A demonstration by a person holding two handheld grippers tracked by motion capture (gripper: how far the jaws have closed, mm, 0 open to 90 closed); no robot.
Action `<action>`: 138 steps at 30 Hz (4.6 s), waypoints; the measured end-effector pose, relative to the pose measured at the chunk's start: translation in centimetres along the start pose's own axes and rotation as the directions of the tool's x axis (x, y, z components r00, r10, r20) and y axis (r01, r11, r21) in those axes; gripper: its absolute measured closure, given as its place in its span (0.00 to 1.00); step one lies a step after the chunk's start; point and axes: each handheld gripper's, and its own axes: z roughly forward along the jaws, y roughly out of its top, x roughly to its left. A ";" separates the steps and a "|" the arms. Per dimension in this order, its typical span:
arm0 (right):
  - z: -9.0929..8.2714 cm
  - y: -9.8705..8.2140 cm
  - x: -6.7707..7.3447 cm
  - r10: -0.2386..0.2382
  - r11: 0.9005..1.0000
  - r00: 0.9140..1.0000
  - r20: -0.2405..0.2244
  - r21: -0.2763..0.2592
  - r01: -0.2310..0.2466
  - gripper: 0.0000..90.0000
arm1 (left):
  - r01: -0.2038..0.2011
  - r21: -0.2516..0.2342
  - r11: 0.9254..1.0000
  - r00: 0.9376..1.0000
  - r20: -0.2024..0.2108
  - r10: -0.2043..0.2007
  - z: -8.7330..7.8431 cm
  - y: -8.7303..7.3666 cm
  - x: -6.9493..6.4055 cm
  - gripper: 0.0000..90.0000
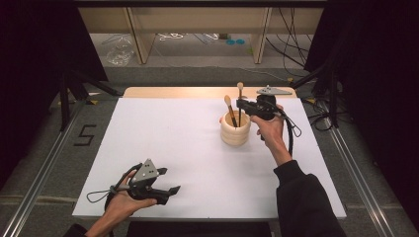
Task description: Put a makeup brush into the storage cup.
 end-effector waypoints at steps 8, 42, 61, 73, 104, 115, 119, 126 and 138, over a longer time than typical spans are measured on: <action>0.3 -0.6 -0.1 0.014 1.000 1.000 -0.003 0.016 -0.014 0.94 | 0.012 -0.016 1.000 1.000 -0.010 -0.012 0.1 0.0 -0.1 0.27; 1.3 -2.4 0.0 0.013 0.998 1.000 -0.003 0.062 -0.013 0.93 | 0.018 -0.018 1.000 1.000 -0.005 -0.018 0.1 0.0 0.0 0.27; 0.3 -2.1 0.7 0.006 0.994 0.999 0.032 0.106 -0.009 0.47 | 0.001 -0.014 1.000 1.000 -0.006 -0.001 -0.1 0.0 0.1 0.27; -1.4 -1.4 1.8 -0.013 0.996 0.999 0.048 0.087 0.008 0.35 | 0.021 -0.022 1.000 1.000 -0.004 -0.021 -0.2 0.1 0.2 0.27; -4.3 -3.3 6.2 -0.039 0.996 0.999 -0.002 0.080 0.039 0.22 | 0.010 -0.029 1.000 1.000 -0.010 -0.011 0.0 0.4 0.2 0.26; -4.7 -4.1 7.7 -0.061 0.994 0.998 -0.033 0.088 0.064 0.20 | 0.028 -0.035 0.999 1.000 -0.007 -0.028 0.0 0.4 0.2 0.26; -5.0 -4.3 8.1 -0.057 0.993 0.998 -0.037 0.101 0.060 0.20 | 0.043 -0.035 0.998 0.999 -0.010 -0.043 0.0 0.3 0.3 0.26; -5.5 -5.1 9.1 -0.076 0.991 0.996 -0.044 0.105 0.080 0.19 | 0.022 -0.045 0.999 1.000 -0.003 -0.022 -0.1 0.3 0.4 0.26; -6.7 -6.7 10.9 -0.071 0.991 0.994 -0.083 0.108 0.079 0.19 | 0.029 -0.037 0.999 1.000 -0.008 -0.029 -0.3 0.3 0.4 0.26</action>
